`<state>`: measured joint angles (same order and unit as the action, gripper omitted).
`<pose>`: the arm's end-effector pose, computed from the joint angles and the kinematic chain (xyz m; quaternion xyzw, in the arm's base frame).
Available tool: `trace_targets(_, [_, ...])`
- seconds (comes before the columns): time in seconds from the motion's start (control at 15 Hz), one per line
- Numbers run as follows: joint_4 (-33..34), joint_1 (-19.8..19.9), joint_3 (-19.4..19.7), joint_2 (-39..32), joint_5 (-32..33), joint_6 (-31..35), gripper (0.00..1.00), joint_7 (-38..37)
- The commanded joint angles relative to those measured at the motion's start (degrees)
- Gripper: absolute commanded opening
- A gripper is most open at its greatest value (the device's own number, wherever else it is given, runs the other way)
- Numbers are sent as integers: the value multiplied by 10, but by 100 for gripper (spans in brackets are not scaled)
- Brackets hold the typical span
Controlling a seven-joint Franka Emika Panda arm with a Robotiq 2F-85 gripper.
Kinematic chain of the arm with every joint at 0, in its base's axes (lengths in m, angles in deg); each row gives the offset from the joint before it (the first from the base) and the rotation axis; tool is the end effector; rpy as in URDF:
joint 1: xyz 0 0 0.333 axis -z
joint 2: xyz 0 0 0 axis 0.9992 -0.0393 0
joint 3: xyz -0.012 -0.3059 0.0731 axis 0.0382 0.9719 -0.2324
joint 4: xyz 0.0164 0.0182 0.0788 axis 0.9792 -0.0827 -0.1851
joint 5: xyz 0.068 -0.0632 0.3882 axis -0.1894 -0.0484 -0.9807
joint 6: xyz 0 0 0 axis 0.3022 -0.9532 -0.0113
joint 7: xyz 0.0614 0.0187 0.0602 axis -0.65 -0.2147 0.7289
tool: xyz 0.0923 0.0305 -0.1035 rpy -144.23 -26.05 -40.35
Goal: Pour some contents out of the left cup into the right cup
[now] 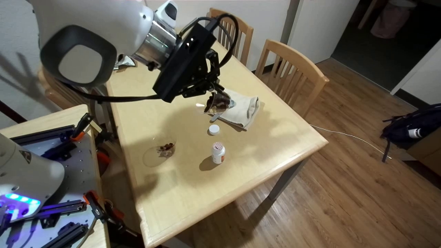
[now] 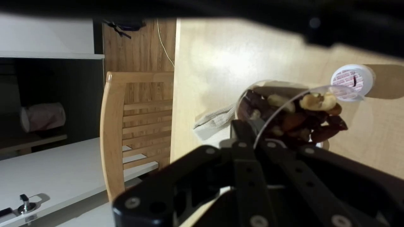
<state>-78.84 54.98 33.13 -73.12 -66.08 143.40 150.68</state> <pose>0.4532 -0.0840 0.2784 0.6539 0.6682 0.2117 0.2848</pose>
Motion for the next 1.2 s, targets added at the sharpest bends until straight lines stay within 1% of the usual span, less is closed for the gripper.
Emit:
trace_targets(0.0, [0,115,-104,-6,45,-1,4,-40])
trace_targets(0.27, [0,115,-105,-6,45,-1,4,-40])
trace_targets(0.33, [12,135,-126,-9,54,1,3,-37])
trace_targets(0.4, [12,176,-171,-4,70,2,4,-39])
trace_targets(0.53, [14,237,-242,4,94,0,4,-37])
trace_targets(0.67, [16,273,-292,8,111,0,3,-43])
trace_targets(0.8, [17,293,-327,13,126,1,4,-51])
trace_targets(0.87, [15,247,-289,18,137,0,4,-54])
trace_targets(0.93, [16,245,-291,22,153,0,4,-65])
trace_targets(1.07, [18,238,-284,22,159,0,4,-69])
trace_targets(1.13, [20,291,-339,11,155,-1,3,-72])
